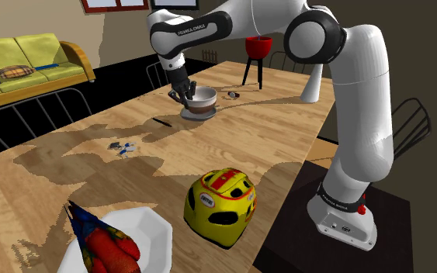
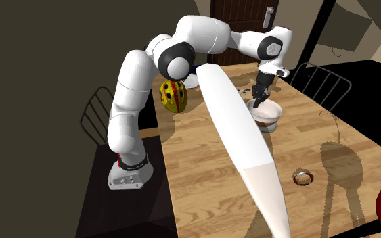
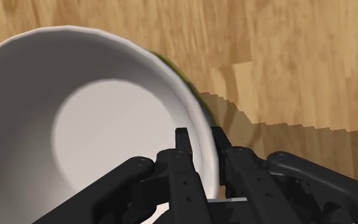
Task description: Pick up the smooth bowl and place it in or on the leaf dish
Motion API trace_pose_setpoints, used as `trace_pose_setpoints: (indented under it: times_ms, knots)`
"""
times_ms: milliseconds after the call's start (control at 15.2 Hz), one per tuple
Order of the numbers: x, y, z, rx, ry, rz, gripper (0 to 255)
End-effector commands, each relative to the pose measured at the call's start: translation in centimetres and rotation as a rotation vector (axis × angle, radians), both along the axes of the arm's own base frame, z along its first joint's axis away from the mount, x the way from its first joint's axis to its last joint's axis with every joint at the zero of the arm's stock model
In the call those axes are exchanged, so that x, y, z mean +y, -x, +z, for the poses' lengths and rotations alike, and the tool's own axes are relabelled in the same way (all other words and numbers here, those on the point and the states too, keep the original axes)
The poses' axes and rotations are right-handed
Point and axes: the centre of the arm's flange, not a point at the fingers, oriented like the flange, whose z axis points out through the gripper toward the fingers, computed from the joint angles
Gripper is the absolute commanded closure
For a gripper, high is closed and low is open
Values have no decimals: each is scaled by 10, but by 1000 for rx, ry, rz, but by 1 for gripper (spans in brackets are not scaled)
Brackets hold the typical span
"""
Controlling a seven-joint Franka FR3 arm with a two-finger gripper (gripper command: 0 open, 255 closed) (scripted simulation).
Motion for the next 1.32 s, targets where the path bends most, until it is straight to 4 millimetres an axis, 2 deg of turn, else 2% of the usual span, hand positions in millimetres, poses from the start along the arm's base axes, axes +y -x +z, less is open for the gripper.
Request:
trace_pose_setpoints:
  times_ms: [0,132,198,528,792,1254]
  knots:
    - [0,0,0,-1,0,0,255]
    - [0,0,0,-1,0,0,255]
    - [0,0,0,-1,0,0,0]
    - [0,0,0,-1,0,0,0]
    - [6,-9,49,-1,0,0,0]
    - [6,-9,49,-1,0,0,0]
